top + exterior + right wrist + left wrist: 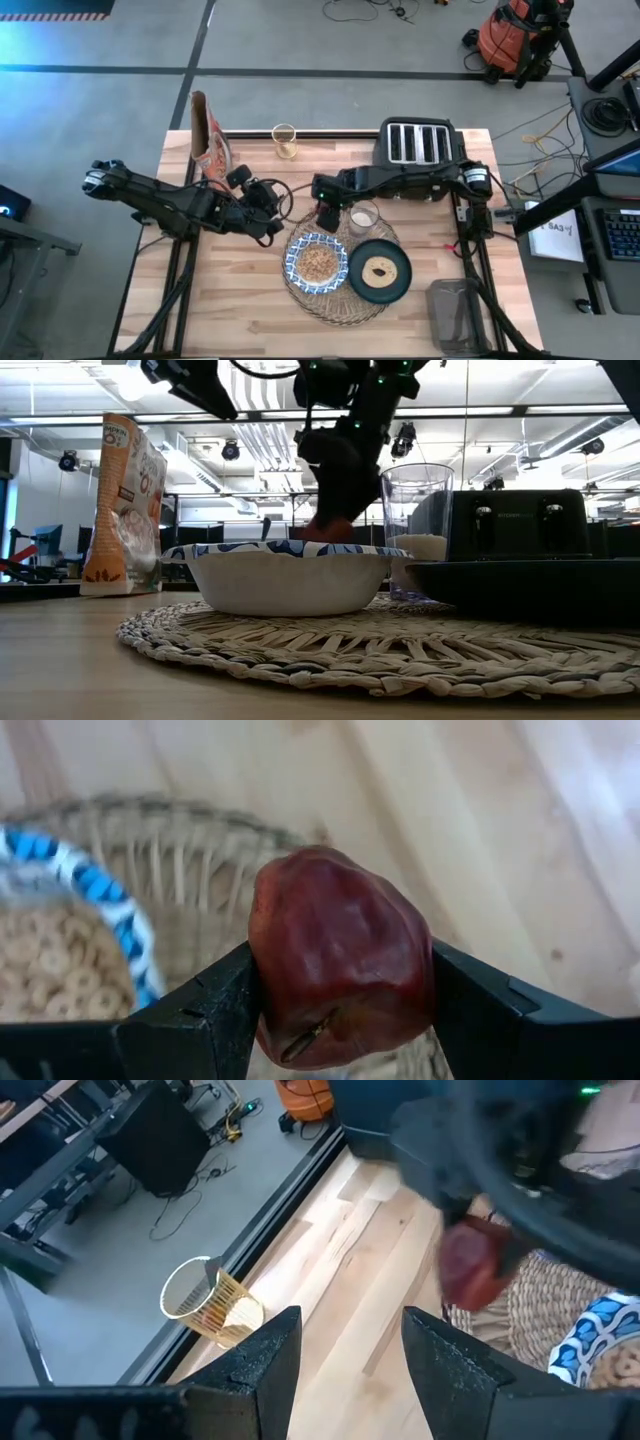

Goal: Arrange a breakfast setting
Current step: Put the red apple to the left of the transparent glass of milk on the brown table mat

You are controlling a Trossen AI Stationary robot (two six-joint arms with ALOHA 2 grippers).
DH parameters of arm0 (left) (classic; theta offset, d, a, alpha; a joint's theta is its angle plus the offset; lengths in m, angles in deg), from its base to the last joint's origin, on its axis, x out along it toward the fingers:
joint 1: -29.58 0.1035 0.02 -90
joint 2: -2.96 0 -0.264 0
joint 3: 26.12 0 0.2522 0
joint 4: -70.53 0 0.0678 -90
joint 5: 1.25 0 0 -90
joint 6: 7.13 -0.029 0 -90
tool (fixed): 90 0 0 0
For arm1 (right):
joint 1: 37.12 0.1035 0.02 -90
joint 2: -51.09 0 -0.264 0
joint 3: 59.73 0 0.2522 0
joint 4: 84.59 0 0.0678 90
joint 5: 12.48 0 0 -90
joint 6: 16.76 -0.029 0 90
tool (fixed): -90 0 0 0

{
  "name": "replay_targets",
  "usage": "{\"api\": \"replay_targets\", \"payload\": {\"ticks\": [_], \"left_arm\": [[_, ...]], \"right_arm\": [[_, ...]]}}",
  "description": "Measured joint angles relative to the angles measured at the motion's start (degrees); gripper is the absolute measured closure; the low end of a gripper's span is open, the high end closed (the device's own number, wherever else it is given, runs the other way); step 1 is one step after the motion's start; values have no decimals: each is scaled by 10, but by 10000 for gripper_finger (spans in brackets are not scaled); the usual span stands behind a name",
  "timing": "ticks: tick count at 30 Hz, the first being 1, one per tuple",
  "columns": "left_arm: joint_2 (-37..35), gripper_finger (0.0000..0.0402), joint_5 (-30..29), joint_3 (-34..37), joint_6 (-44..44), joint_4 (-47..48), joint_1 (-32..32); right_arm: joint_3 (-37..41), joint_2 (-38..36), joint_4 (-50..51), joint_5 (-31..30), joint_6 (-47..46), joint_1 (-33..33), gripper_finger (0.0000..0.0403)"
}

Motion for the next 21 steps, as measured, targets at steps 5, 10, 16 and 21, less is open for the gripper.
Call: {"api": "replay_targets", "payload": {"ticks": [5,10,16,21], "left_arm": [[0,243,0,0,1,6,0],[0,243,0,0,1,6,0],[0,243,0,0,1,5,0],[0,243,0,0,0,5,0]], "right_arm": [[0,0,23,0,0,17,170],[3,-1,24,-1,-5,26,168],[6,-1,31,-2,5,27,167],[8,0,32,-1,11,27,166]]}}
